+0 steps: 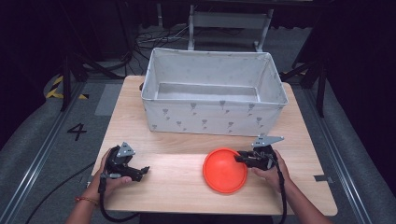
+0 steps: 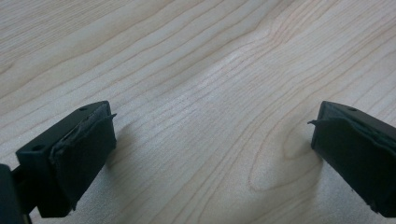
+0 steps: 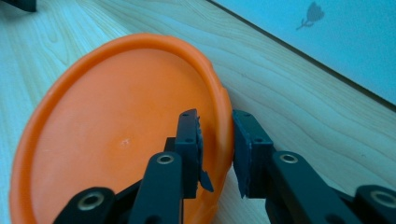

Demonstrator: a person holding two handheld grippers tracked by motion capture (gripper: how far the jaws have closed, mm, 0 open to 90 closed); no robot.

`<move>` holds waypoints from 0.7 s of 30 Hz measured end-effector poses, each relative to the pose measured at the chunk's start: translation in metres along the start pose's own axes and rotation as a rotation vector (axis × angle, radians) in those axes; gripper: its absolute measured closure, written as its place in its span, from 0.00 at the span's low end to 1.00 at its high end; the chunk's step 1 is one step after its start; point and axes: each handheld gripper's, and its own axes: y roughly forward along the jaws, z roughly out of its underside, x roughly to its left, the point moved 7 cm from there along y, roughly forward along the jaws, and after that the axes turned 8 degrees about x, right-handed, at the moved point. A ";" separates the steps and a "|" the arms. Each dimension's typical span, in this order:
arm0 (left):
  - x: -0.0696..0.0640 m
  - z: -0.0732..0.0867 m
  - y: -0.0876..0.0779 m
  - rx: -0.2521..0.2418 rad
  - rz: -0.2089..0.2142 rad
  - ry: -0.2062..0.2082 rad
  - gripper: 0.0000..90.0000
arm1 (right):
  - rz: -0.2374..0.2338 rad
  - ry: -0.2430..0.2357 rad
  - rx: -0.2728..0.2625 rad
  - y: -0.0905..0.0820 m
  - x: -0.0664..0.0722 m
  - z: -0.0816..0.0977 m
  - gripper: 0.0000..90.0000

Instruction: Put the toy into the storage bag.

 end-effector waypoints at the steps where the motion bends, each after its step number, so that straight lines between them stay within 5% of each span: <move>1: 0.000 0.000 0.000 0.001 -0.001 -0.001 0.00 | -0.003 -0.004 -0.004 -0.002 0.000 -0.001 0.84; 9: 0.000 0.000 0.000 0.000 -0.001 -0.001 0.01 | -0.053 -0.060 -0.062 -0.027 0.013 -0.014 0.91; 21: 0.000 0.000 0.000 -0.002 -0.004 -0.007 0.01 | 0.021 -0.254 -0.003 -0.060 0.036 -0.034 0.92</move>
